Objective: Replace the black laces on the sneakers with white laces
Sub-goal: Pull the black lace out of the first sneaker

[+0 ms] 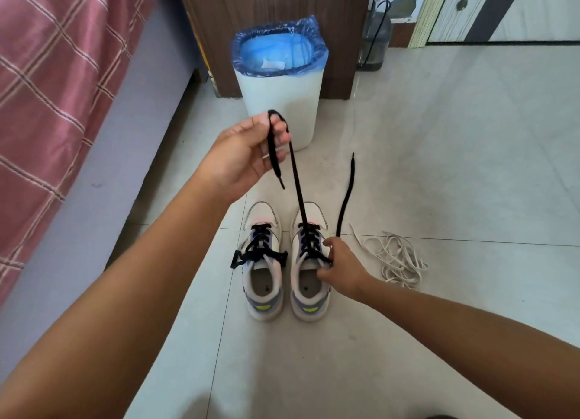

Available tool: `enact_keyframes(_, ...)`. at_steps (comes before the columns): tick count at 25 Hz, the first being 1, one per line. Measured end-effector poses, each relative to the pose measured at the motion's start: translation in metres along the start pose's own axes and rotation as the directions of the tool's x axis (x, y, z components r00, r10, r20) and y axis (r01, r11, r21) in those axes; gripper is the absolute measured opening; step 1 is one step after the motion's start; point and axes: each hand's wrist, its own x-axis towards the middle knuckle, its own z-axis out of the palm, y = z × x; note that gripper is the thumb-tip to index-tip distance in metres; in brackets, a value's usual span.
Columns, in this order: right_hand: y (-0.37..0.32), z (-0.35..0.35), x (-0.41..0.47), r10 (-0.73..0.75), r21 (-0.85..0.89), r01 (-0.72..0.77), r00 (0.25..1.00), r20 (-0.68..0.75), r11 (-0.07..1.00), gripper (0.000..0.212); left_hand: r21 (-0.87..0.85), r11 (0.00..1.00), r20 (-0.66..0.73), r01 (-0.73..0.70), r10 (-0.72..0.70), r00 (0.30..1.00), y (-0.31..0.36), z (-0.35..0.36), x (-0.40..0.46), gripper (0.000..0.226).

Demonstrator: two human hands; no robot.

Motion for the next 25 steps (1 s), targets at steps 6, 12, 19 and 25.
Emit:
enact_keyframes(6, -0.005, 0.002, 0.0, 0.002, -0.122, -0.001, 1.0, 0.013, 0.993, 0.048, 0.065, 0.997, 0.087, -0.052, 0.046, 0.995, 0.022, 0.022, 0.024, 0.019)
enact_keyframes(12, -0.006, -0.004, -0.001, 0.0, -0.093, 0.0, 1.0, -0.001, 0.996, 0.047, 0.987, 0.145, -0.027, 0.071, -0.285, 0.958, -0.115, -0.029, -0.009, 0.052)
enact_keyframes(19, -0.011, -0.007, -0.002, -0.033, -0.187, 0.041, 0.998, 0.044, 0.982, 0.044, 0.809, -0.576, -0.126, -0.115, -0.361, 0.924, -0.162, -0.095, -0.046, 0.038)
enact_keyframes(25, -0.013, -0.004, -0.003, -0.08, -0.267, 0.071, 0.996, -0.024, 0.961, 0.03, 0.963, -0.183, 0.178, -0.197, -0.113, 0.978, -0.175, -0.054, -0.04, 0.028)
